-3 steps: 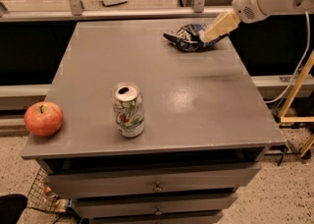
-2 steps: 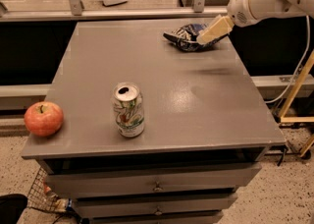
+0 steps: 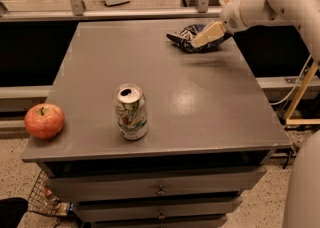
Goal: Move blue chip bag near 7up can
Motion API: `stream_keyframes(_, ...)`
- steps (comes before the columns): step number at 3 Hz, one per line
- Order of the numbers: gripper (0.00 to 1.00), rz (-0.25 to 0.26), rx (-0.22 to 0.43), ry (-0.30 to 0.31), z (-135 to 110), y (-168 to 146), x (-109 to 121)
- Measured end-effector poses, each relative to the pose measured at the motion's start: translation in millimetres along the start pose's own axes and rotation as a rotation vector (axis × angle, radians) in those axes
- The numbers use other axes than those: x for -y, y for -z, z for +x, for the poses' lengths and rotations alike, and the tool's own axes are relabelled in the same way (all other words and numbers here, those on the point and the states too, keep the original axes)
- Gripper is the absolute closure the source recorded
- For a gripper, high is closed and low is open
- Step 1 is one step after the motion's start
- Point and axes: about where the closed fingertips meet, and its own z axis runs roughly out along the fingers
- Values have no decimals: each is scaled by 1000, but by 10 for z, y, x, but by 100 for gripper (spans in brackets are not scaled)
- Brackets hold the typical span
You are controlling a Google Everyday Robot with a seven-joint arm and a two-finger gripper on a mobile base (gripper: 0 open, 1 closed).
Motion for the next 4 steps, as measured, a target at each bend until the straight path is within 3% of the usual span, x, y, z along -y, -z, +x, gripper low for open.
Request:
stream_keyframes(1,0,-57,15,-51,64,-284,-101)
stream_keyframes(2,0,-83,16,-100,135,-414,-151)
stream_keyframes(4,43,-111,14,-165,289,-562,-216)
